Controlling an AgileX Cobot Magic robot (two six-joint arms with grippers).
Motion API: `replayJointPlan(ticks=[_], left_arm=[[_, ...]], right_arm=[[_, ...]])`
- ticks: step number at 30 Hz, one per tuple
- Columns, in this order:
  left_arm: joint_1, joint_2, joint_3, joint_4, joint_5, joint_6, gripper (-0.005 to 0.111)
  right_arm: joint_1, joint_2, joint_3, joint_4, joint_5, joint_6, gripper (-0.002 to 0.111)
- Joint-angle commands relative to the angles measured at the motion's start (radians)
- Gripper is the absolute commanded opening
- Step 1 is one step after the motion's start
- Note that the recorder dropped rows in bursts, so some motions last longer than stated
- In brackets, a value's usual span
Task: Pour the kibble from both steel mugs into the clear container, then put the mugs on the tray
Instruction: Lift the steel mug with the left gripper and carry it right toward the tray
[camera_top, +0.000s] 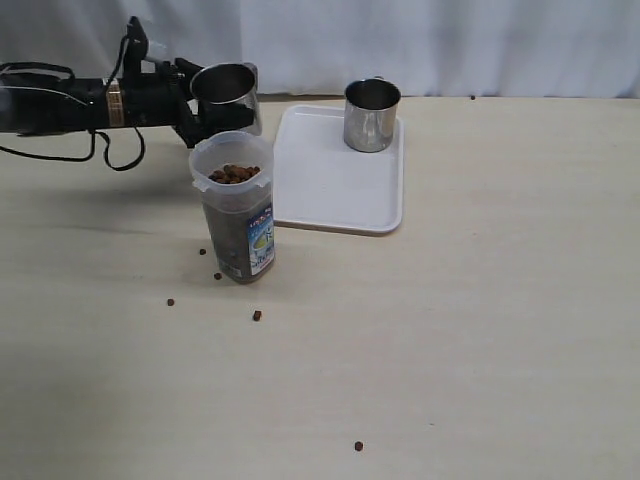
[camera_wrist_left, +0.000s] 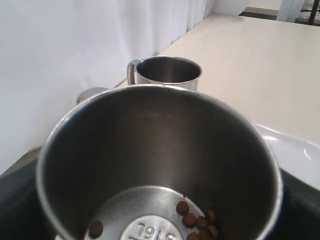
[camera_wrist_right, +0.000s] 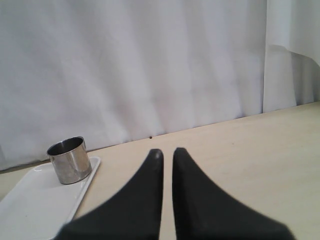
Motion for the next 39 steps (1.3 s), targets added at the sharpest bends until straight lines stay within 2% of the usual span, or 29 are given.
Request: replayJointPlan(ticks=[1, 18, 31, 39], left_arm=[[-0.043, 0.017, -0.049, -0.008, 0.009, -0.008, 0.0], [-0.117, 0.103, -0.175, -0.039, 0.076, -0.055, 0.0], [-0.196, 0.103, -0.175, -0.08, 0.189, 0.012, 0.0], [-0.22, 0.112, -0.175, -0.094, 0.285, 0.053, 0.0]], right_arm=[[-0.007, 0.004, 0.004, 0.003, 0.003, -0.003, 0.005], [-0.007, 0.004, 0.004, 0.003, 0.003, -0.003, 0.005], [-0.007, 0.004, 0.004, 0.003, 0.003, -0.003, 0.005], [-0.007, 0.004, 0.004, 0.003, 0.003, -0.003, 0.005]])
